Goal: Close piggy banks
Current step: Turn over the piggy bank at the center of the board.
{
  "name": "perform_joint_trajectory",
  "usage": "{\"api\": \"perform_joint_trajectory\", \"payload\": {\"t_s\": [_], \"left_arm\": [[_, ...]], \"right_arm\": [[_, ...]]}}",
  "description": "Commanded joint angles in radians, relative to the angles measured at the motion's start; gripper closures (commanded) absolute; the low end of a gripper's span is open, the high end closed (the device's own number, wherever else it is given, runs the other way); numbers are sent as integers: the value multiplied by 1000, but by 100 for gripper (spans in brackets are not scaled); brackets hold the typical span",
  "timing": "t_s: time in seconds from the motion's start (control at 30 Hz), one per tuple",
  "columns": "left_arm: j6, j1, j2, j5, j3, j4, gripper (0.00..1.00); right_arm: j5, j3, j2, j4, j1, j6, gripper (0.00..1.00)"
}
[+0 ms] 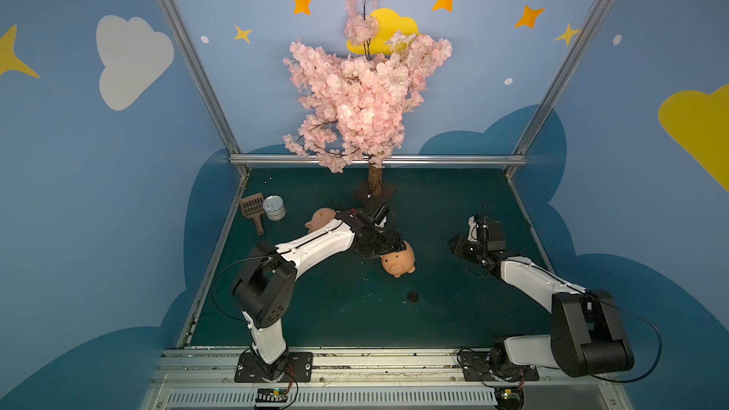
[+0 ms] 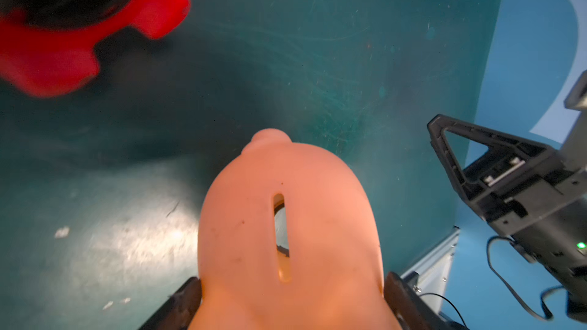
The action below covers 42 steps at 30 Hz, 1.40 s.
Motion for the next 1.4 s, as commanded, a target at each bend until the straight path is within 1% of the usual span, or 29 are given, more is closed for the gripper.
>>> {"api": "perform_joint_trajectory", "payload": {"t_s": [0.0,0.2,0.33,0.5,0.73,0.9,1.0,1.27,1.3,1.37], "left_arm": [[-23,23,-69,87,-64,36,25],[-25,72,-151,134,-211,55,24],[-10,104,-188,108,-284,52,17],[16,136,-197,98,-324,54,12],[48,180,-173,98,-347,41,10],[57,188,-179,98,-351,38,10],[65,188,-193,79,-349,23,9],[116,194,-208,-43,-303,-97,6],[125,194,-209,-83,-290,-118,5],[146,196,-213,-112,-267,-149,4]], "right_arm": [[-28,24,2,0,-4,2,56],[-37,29,11,0,-3,10,56],[-66,12,1,27,-2,20,55],[-81,10,-25,18,-1,16,56],[-73,6,-38,5,-1,12,56],[-73,11,-30,0,-1,8,56],[-76,13,-24,2,0,7,56],[-79,21,-14,-5,-1,5,57],[-79,21,-15,-6,0,4,57],[-78,20,-15,-6,1,4,57]]}}
